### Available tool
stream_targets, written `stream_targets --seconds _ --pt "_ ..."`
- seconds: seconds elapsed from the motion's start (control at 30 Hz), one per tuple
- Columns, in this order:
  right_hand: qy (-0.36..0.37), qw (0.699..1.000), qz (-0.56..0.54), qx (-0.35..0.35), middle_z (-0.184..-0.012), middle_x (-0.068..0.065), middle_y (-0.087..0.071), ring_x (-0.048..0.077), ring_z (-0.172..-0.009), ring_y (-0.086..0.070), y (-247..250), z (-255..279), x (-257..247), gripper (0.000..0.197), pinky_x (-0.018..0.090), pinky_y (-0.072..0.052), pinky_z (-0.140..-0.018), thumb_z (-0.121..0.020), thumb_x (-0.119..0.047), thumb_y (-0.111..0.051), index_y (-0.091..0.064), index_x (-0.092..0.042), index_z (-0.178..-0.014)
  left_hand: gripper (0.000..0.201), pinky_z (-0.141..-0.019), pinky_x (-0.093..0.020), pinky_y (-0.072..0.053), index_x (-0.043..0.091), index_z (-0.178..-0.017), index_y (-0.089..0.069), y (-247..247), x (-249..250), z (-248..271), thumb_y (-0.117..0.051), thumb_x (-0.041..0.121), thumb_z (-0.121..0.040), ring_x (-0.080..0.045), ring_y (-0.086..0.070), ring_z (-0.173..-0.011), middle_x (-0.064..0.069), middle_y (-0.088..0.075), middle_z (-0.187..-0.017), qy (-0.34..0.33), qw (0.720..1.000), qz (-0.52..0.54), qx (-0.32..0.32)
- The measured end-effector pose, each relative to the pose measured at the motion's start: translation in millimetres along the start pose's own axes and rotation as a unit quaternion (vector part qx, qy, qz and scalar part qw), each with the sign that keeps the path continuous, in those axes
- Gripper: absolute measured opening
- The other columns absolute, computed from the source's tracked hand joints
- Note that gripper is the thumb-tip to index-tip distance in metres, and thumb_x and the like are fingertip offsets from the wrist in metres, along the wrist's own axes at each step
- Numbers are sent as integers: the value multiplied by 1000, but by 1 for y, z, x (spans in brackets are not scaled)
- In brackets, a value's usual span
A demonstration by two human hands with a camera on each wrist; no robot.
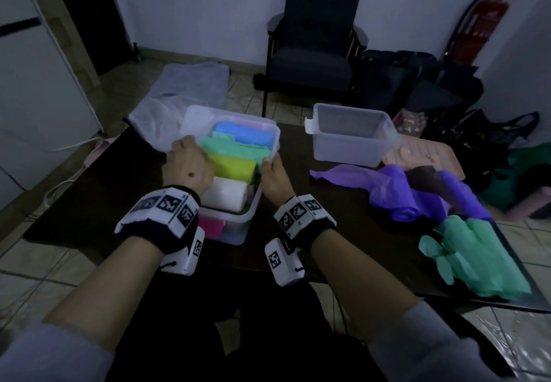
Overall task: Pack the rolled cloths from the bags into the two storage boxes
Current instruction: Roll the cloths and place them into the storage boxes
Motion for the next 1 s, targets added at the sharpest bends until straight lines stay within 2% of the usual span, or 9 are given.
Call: stream_targets --seconds 0.1,0.17,0.23,0.33,0.43,0.6,0.77,0.93,1.0 --pt "-28 999 -12 -13 -148 7 -36 27 -132 -40 17 -1 11 53 47 -37 -107 -100 -42 -33 -26 -17 -147 39 -101 -40 -31 3 -134 -39 -3 63 19 -39 9 -95 -35 -40 -125 -20 -40 -138 -115 992 42 24" --pt "-60 998 -4 10 -154 6 -24 29 -138 -31 44 -4 24 60 51 -37 -106 -98 -45 -36 -20 -17 -149 39 -102 -35 -29 7 -134 -40 -21 99 33 -39 10 -95 -31 -40 -126 -15 -40 -139 -158 984 81 -10" --pt "-66 996 37 52 -152 9 -29 30 -134 -37 85 -8 35 56 50 -42 -102 -99 -37 -39 -24 -12 -148 38 -104 -33 -29 10 -135 -40 -47 123 45 -39 15 -97 -26 -39 -128 -11 -40 -140 -173 979 95 -58" --pt "-67 982 99 149 -138 14 -47 31 -121 -51 157 -9 48 46 49 -46 -97 -98 -28 -43 -41 -6 -138 41 -107 -32 -28 13 -138 -37 -102 138 57 -39 22 -99 -21 -36 -132 -7 -35 -145 -159 973 60 -155" --pt "-79 962 107 237 -126 19 -57 37 -115 -55 226 -13 56 39 49 -46 -96 -92 -19 -50 -54 -1 -126 49 -109 -37 -30 13 -142 -32 -159 135 64 -43 31 -97 -24 -32 -136 -9 -26 -151 -125 959 0 -253" --pt "-109 939 124 302 -132 17 -53 35 -115 -54 302 -41 46 50 48 -49 -93 -88 -19 -54 -47 -5 -135 68 -116 -48 -9 21 -150 -11 -216 120 57 -43 45 -95 -28 1 -146 -9 6 -158 -71 935 -116 -326" --pt "-140 932 106 317 -136 21 -47 39 -118 -50 327 -85 48 56 49 -48 -92 -88 -19 -54 -39 -1 -139 78 -112 -58 2 31 -149 6 -237 98 50 -37 60 -91 -30 20 -143 -4 26 -154 -41 908 -181 -376" --pt "-173 942 95 271 -135 18 -47 39 -116 -51 319 -112 66 67 51 -48 -92 -87 -30 -56 -32 -2 -142 92 -110 -61 7 32 -146 20 -250 87 54 -34 73 -84 -32 30 -138 -6 37 -149 -40 886 -220 -407" --pt "-173 947 119 243 -132 18 -50 38 -112 -54 316 -119 69 62 45 -49 -92 -89 -30 -55 -36 -1 -140 93 -109 -61 8 31 -145 21 -252 86 55 -33 74 -83 -32 31 -138 -6 38 -148 -41 885 -219 -409"
Point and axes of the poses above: each hand's wrist, its own z-axis away from the middle knuckle, its own y-axis out of the back of the hand, x = y × z, the point moved 8 cm from there along -z, towards the middle knuckle
